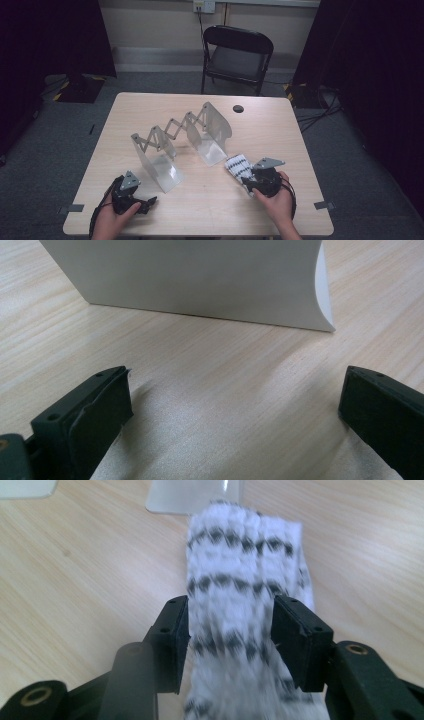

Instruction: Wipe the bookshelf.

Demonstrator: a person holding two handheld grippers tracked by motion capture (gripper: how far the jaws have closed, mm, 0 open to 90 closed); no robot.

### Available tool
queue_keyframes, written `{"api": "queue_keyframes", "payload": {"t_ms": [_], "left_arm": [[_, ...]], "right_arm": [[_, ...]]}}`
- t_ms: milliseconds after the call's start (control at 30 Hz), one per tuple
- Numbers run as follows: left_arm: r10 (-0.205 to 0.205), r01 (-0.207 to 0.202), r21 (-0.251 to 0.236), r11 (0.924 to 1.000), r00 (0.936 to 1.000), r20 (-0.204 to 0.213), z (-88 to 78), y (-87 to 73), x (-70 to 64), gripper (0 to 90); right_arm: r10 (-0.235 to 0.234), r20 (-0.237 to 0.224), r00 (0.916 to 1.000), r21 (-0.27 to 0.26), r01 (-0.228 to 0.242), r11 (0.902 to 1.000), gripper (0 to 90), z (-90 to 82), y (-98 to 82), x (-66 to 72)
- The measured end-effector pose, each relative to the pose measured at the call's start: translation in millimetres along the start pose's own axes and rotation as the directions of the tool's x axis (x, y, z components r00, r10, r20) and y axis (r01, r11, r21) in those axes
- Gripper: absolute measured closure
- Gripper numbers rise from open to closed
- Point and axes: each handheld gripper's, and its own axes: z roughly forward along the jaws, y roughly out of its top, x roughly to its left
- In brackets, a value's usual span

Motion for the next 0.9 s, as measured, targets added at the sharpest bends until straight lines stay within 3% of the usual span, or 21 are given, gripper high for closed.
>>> {"api": "queue_keyframes", "payload": {"t_ms": [233,267,400,567,733,900], "left_arm": [[0.0,0.0,0.0,1.0,1.0,0.0,0.0,0.0,0.0,0.1],[0.0,0.0,0.0,1.0,1.0,0.0,0.0,0.0,0.0,0.2],[0.002,-0.002,0.001,1.0,1.0,0.001,0.0,0.0,0.2,0.2],[0.0,0.0,0.0,1.0,1.0,0.0,0.0,0.0,0.0,0.1],[0.0,0.0,0.0,1.0,1.0,0.0,0.0,0.0,-0.1,0.2],[0.0,0.0,-0.001,1.0,1.0,-0.001,0.0,-0.1,-0.1,0.2]], "right_arm": [[-0.009,-0.014,0.9999,0.006,0.009,0.9999,51.9,14.4,11.4,1.6],[-0.015,-0.017,0.9997,0.033,0.016,0.9993,53.5,20.8,13.1,1.1],[-0.012,-0.008,0.9999,0.06,0.012,0.9982,56.6,29.3,10.9,-2.2],[-0.022,0.009,0.9997,0.085,0.021,0.9962,63.1,30.0,7.9,-7.5],[0.024,0.01,0.9997,0.077,-0.024,0.9967,74.7,30.3,5.6,-12.2],[0.069,0.014,0.9975,0.085,-0.07,0.994,80.4,32.8,7.0,-12.5]]}}
